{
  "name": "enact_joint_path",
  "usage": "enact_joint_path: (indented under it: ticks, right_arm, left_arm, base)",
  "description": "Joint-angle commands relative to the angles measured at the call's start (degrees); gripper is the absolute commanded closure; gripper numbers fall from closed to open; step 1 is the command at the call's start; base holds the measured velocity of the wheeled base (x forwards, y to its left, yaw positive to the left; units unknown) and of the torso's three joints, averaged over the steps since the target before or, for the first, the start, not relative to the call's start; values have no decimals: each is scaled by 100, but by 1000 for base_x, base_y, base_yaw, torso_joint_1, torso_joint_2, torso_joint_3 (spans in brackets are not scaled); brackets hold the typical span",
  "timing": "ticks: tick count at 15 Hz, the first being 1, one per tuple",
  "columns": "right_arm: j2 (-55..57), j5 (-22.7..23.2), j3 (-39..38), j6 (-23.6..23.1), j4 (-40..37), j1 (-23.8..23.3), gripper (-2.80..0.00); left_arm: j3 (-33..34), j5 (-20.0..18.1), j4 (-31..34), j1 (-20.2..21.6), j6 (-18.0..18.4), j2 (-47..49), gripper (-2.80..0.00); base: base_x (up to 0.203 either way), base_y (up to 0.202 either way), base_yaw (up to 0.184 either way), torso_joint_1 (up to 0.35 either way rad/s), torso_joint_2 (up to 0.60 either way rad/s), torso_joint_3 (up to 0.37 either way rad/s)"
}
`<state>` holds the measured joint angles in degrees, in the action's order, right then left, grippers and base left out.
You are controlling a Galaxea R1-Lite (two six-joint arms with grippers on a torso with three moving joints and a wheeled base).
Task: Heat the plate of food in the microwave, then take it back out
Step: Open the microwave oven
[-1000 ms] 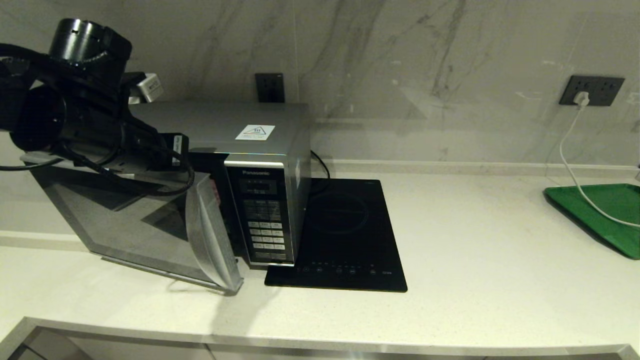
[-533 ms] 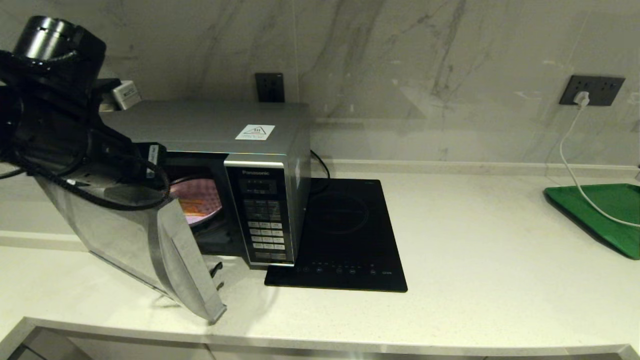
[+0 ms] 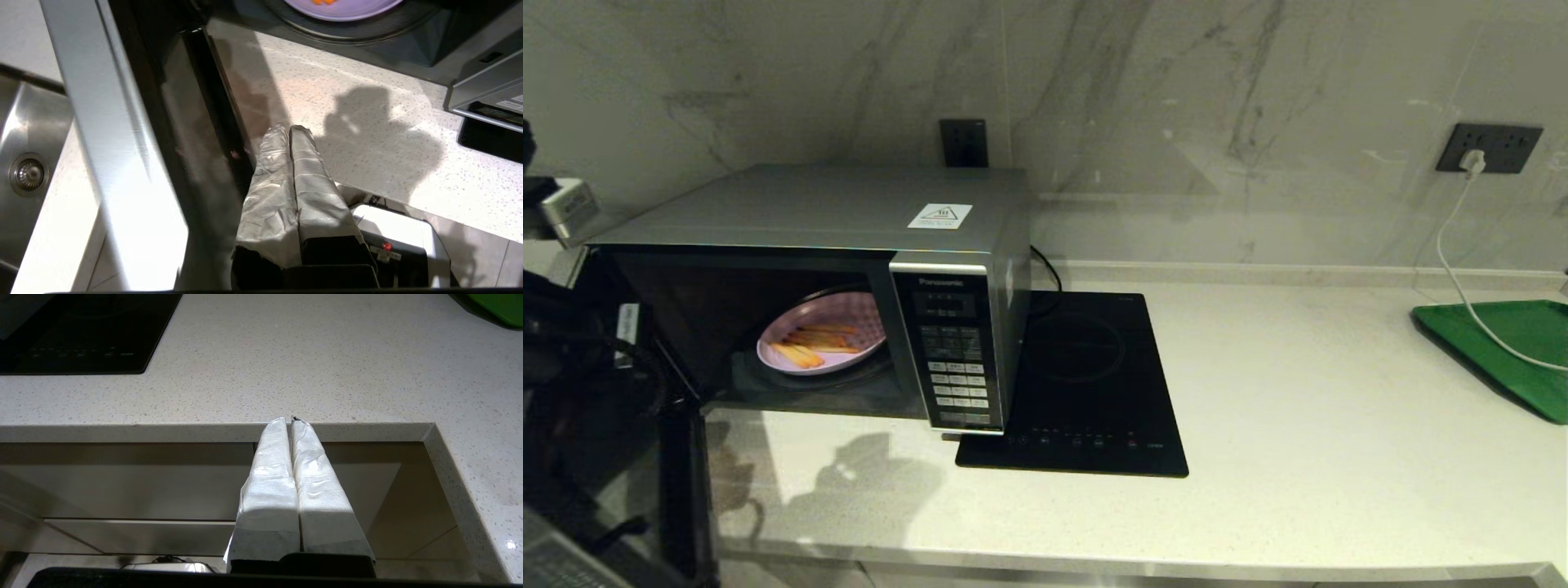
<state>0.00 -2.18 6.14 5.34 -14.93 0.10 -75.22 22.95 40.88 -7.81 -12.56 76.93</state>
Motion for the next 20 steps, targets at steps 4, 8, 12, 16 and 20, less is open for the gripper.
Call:
enact_joint_path:
  ticks: [4, 8, 12, 16, 20]
  right_arm:
    - [0, -1, 1, 2, -7, -1, 0]
    - [0, -1, 1, 2, -10, -1, 0]
    - [0, -1, 1, 2, -10, 7, 0]
    - [0, -1, 1, 2, -10, 0, 0]
    - [0, -1, 1, 2, -8, -1, 0]
  left_arm:
    - [156, -267, 156, 173, -176, -613, 0]
    - [117, -886, 131, 251, -2247, -198, 0]
    - [176, -1861, -211, 1401, -4018, 707, 0]
    - [427, -3044, -569, 2039, -4599, 1519, 0]
    - [522, -3456, -788, 2155, -4913, 2263, 0]
  base:
    - [0, 0, 0, 0, 0, 0]
    - [0, 0, 0, 0, 0, 0]
    - [0, 0, 0, 0, 0, 0]
    - [0, 0, 0, 0, 0, 0]
    - [0, 0, 0, 0, 0, 0]
